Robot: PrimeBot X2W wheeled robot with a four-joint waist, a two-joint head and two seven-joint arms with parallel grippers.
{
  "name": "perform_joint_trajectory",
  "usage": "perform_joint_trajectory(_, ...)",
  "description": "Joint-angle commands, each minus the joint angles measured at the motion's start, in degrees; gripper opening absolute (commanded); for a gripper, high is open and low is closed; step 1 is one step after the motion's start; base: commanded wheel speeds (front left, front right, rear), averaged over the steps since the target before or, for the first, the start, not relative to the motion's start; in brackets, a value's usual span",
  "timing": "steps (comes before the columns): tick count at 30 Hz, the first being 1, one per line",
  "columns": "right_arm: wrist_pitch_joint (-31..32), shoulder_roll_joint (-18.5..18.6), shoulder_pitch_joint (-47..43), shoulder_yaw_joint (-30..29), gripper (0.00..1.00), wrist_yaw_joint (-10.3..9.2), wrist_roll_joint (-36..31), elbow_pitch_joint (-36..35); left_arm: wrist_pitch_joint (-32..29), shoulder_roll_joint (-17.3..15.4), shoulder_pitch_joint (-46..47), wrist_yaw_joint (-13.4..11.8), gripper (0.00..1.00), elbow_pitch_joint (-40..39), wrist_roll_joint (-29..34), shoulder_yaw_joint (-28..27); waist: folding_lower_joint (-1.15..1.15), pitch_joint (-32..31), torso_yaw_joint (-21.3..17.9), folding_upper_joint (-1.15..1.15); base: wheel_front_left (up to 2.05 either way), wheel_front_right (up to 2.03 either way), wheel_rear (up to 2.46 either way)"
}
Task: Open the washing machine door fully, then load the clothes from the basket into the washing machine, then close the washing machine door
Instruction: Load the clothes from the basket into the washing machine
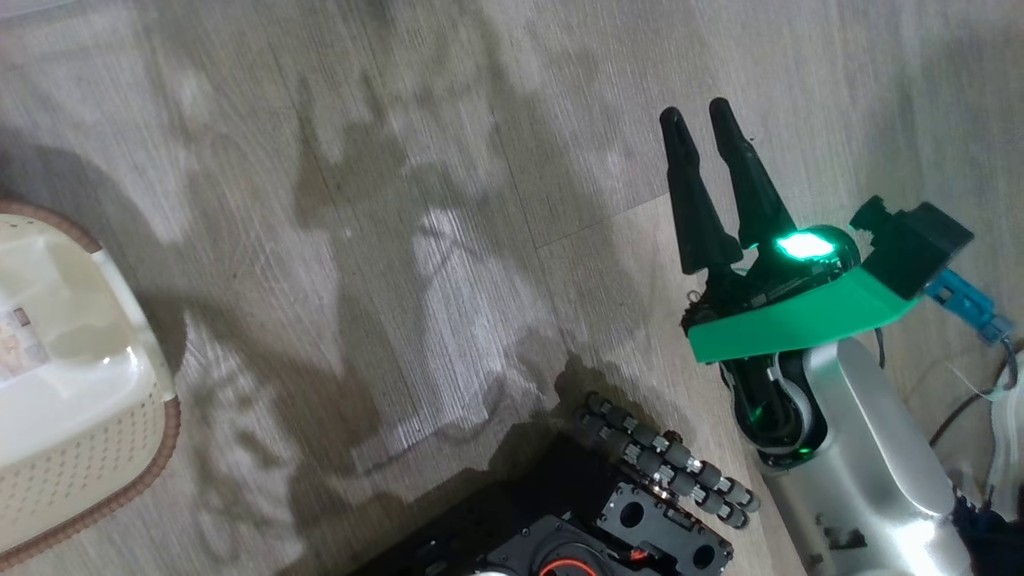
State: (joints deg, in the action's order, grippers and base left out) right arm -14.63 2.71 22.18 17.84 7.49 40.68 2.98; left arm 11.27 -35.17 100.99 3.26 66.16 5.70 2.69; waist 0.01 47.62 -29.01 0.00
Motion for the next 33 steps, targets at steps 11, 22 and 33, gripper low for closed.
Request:
perform_joint_trajectory(11, -0.37, 0.17, -1.26, 1.31, 1.0, 0.0, 0.97, -1.61, 1.51, -2.29, 4.48, 0.01, 0.4, 2.85, 1.13, 3.15, -0.01, 0.64, -0.79, 0.0, 0.0, 0.0, 0.0)
perform_joint_trajectory(22, -0.37, 0.17, -0.75, 0.95, 1.0, 0.0, 0.12, -0.85, 3.27, -0.67, 2.4, -1.24, 1.0, 4.75, -1.12, 3.07, -0.01, -1.88, 0.47, 0.0, 0.0, 0.0, 0.0)
perform_joint_trajectory(33, -0.37, 0.17, -1.56, -3.06, 1.0, 0.0, -4.91, 0.56, 3.71, 4.24, -9.81, -0.25, 1.0, 2.01, -6.48, 0.89, -0.01, -10.86, 5.66, 0.0, 0.0, 0.0, 0.0)
